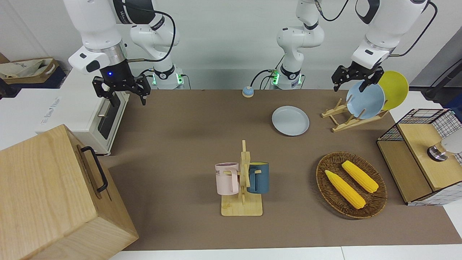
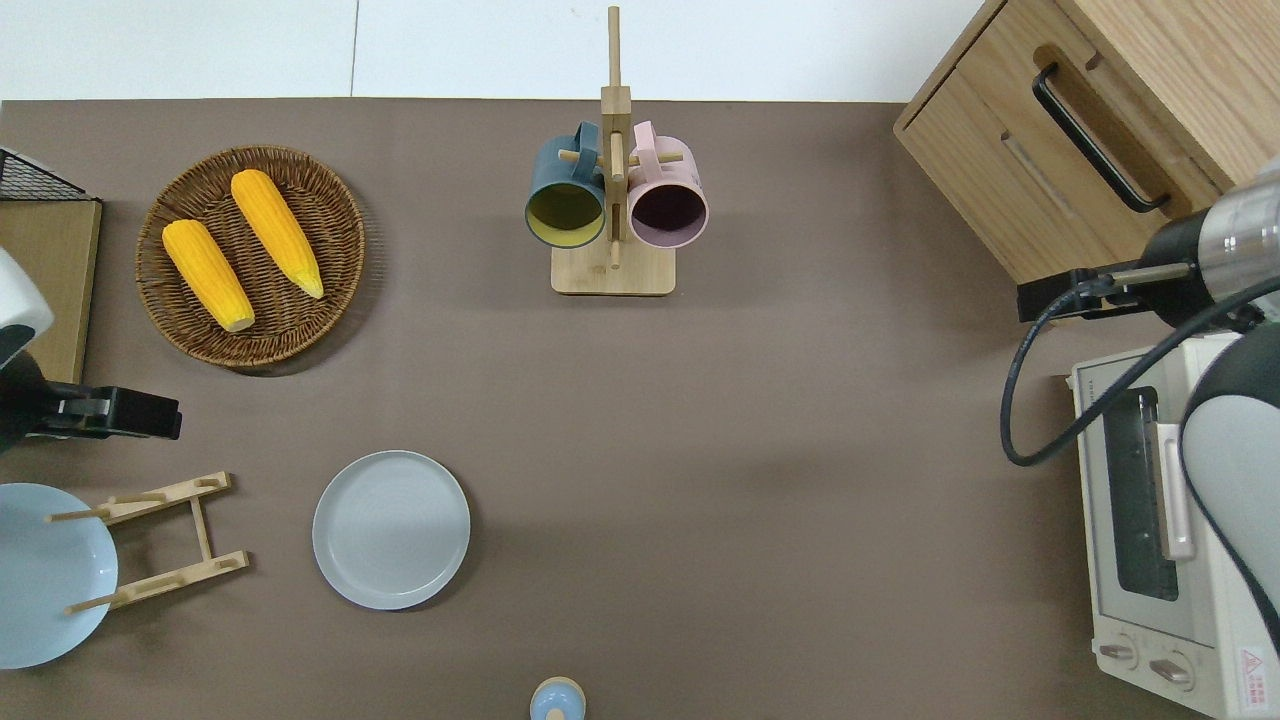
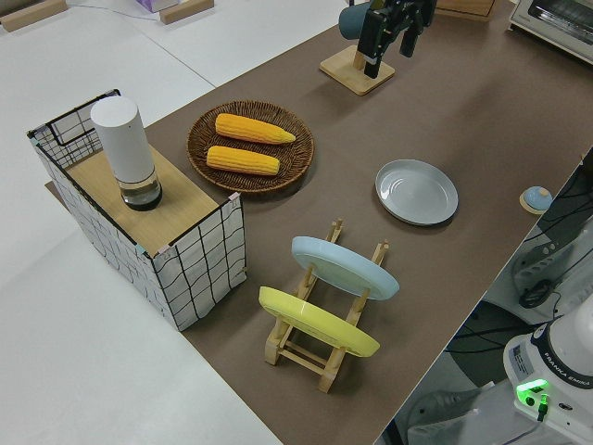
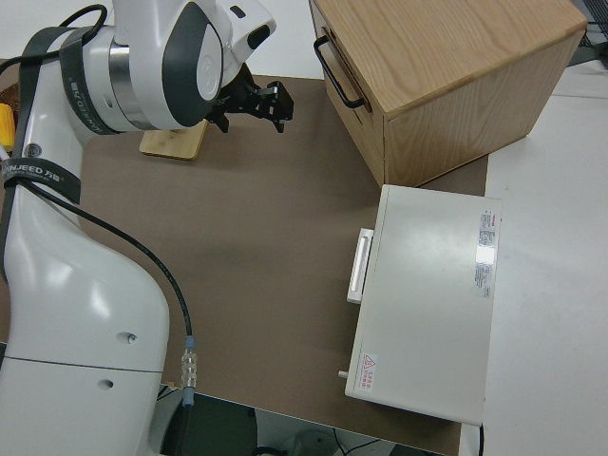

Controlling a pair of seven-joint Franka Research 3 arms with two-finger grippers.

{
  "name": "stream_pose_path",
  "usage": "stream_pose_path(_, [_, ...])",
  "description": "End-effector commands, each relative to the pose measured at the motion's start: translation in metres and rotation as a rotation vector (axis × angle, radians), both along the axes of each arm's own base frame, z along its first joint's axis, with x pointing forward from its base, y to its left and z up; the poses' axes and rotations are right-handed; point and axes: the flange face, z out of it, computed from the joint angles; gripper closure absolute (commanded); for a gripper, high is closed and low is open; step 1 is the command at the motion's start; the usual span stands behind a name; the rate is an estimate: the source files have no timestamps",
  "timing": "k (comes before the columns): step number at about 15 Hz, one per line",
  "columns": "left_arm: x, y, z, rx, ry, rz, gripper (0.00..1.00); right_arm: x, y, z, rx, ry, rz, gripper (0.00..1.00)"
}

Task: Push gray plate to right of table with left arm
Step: 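Move the left gripper forward toward the gray plate's near edge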

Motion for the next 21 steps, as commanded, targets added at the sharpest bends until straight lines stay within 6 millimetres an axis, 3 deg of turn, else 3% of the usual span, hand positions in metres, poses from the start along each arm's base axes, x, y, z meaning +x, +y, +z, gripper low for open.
stream_pose_path(1, [-0.019,0.001,-0.019,-0.029,-0.008,0.003,0.01,-0.002,0.001,0.004,0.008,-0.006,-0.006,0.017])
stream_pose_path(6, [-0.049,0.000,-0.058,-0.031,-0.039,-0.001,0.01,-0.002,0.001,0.004,0.008,-0.006,-0.006,0.017])
stream_pose_path(21, [-0.090,-0.005,-0.181,-0.029,-0.107,-0.007,0.01,-0.002,0.001,0.004,0.008,-0.006,-0.006,0.017])
